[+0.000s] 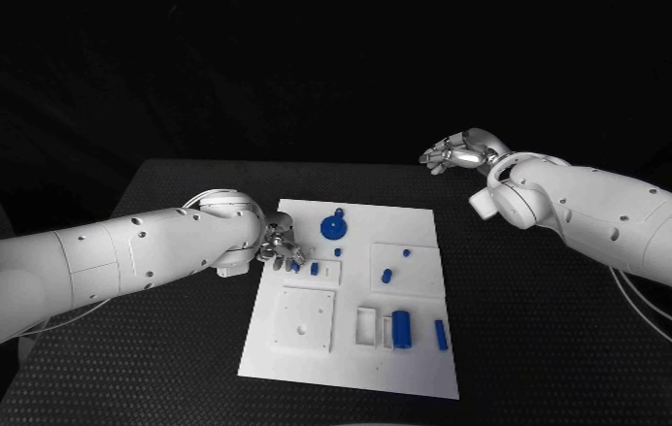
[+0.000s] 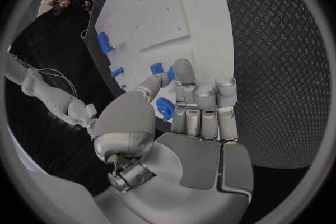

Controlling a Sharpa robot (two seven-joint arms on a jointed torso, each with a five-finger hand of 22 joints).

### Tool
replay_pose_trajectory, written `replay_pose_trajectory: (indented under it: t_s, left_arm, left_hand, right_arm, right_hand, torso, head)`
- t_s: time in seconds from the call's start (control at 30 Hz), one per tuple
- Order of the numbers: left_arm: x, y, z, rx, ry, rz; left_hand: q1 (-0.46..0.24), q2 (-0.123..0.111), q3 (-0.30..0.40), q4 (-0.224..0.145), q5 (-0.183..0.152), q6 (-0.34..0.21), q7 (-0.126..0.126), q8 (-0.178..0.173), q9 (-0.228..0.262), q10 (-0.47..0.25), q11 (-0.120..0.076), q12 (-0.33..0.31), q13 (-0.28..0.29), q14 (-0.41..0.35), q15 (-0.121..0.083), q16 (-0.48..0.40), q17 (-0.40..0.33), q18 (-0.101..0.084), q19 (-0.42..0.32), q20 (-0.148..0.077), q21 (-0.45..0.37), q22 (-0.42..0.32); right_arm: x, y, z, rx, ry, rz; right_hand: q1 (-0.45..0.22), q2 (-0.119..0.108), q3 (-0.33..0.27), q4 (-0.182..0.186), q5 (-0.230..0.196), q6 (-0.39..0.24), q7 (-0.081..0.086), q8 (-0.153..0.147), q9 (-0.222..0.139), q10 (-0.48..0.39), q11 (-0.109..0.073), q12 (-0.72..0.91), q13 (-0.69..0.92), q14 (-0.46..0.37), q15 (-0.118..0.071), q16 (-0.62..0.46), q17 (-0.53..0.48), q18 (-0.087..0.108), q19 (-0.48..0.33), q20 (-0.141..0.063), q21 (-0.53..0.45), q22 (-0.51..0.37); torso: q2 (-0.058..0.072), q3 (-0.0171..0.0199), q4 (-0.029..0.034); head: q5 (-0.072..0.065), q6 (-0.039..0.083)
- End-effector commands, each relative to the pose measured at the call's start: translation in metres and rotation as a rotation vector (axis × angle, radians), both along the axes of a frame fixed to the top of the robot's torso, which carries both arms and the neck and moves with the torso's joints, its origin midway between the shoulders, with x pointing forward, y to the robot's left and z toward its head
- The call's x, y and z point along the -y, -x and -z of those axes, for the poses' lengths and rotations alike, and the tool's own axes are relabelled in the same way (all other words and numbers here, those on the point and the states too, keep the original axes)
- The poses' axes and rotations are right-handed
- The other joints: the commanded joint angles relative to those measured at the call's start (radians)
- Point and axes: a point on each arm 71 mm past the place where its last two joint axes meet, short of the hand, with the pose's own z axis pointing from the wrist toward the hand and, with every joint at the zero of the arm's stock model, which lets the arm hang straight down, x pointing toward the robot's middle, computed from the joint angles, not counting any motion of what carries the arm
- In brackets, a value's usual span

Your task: Assemble the parts on the task board

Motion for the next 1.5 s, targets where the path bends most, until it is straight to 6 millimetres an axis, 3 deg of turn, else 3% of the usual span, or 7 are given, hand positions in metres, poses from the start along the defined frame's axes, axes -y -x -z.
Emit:
replay_pose_trajectory:
  t_s: [0.03, 1.5]
  left_arm:
    - [0.0036, 0.0028, 0.0018, -0.025, 0.016, 0.02]
    - [0.0017, 0.0009, 0.0034, -0.049, 0.021, 0.021]
  left_hand:
    - [0.006, 0.003, 0.16, -0.154, 0.002, 0.007, 0.0, -0.005, 0.001, 0.006, -0.003, -0.006, 0.001, 0.01, -0.016, 0.004, -0.001, 0.003, 0.006, -0.108, 0.003, 0.007]
    - [0.017, -0.005, 0.162, -0.154, -0.009, 0.007, 0.0, -0.008, 0.004, 0.006, -0.003, -0.008, 0.001, 0.011, -0.016, 0.003, -0.004, 0.002, 0.007, -0.108, 0.003, 0.008]
  right_arm:
    - [-0.0003, -0.0003, 0.0004, -0.001, -0.002, -0.008]
    - [0.0008, -0.0005, 0.0009, -0.003, -0.005, -0.003]
  right_hand:
    - [0.001, 0.006, -0.002, 0.004, 0.004, -0.008, -0.001, 0.005, -0.002, 0.007, 0.0, -0.004, -0.002, -0.005, -0.001, -0.004, 0.002, -0.014, 0.0, 0.002, -0.006, 0.002]
    - [0.001, 0.006, -0.003, 0.004, 0.004, -0.009, -0.001, 0.006, -0.003, 0.007, 0.0, -0.004, -0.002, -0.005, -0.001, -0.006, 0.004, -0.014, 0.001, 0.002, -0.009, 0.005]
  torso:
    - [0.0, 0.0003, -0.001]
    - [0.0, 0.0004, 0.0001]
  head:
    - [0.0, 0.0]
    - [0.0, -0.003]
